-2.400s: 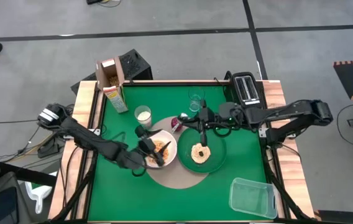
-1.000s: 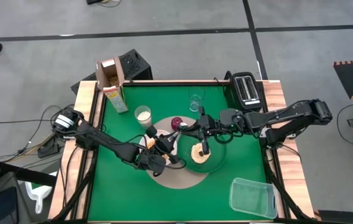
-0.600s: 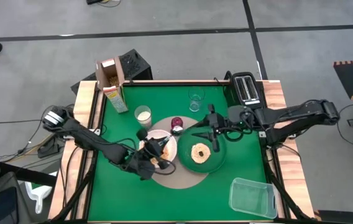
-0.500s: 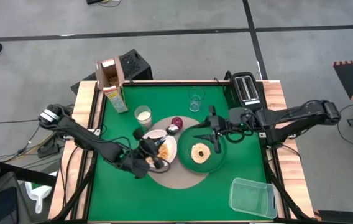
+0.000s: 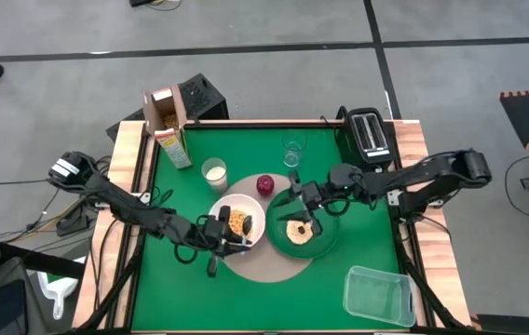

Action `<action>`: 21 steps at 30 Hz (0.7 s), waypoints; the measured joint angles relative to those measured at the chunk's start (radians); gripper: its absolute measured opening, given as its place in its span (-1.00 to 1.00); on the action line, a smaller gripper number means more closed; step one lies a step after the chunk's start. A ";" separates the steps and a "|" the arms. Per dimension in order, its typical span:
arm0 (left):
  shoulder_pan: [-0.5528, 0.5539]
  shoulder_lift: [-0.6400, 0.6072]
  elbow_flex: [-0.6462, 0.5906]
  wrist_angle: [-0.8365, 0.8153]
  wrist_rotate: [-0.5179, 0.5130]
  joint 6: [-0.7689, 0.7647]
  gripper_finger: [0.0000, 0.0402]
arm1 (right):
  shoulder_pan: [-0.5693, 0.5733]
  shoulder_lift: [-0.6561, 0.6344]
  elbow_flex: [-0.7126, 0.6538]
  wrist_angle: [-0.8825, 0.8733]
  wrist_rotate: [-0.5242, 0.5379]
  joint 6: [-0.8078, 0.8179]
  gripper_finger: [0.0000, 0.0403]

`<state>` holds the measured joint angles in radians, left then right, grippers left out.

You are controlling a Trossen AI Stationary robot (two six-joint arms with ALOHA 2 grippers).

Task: Arrange a breakfast setting
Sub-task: Put the spoon to the left side of the white bowl

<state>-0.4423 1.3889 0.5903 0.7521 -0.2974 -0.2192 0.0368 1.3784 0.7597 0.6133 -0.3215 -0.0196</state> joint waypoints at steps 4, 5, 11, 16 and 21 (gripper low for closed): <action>0.036 0.045 0.000 0.054 0.081 -0.002 -0.83 | 0.001 0.101 0.015 0.200 -0.119 0.064 -0.12; 0.046 0.058 0.000 0.074 0.099 -0.002 -0.83 | 0.002 0.128 0.027 0.239 -0.143 0.081 -0.12; 0.086 0.085 0.000 0.113 0.167 -0.011 -0.83 | 0.018 0.274 0.134 0.299 -0.207 0.120 -0.12; 0.085 0.085 0.001 0.113 0.185 -0.012 -0.82 | 0.031 0.348 0.212 0.298 -0.284 0.121 -0.12; 0.086 0.085 0.001 0.105 0.187 -0.017 -0.82 | 0.041 0.410 0.290 0.277 -0.285 0.132 -0.12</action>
<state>-0.3561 1.4742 0.5911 0.8568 -0.1104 -0.2359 0.0780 1.7880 1.0496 0.8902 -0.6066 0.1119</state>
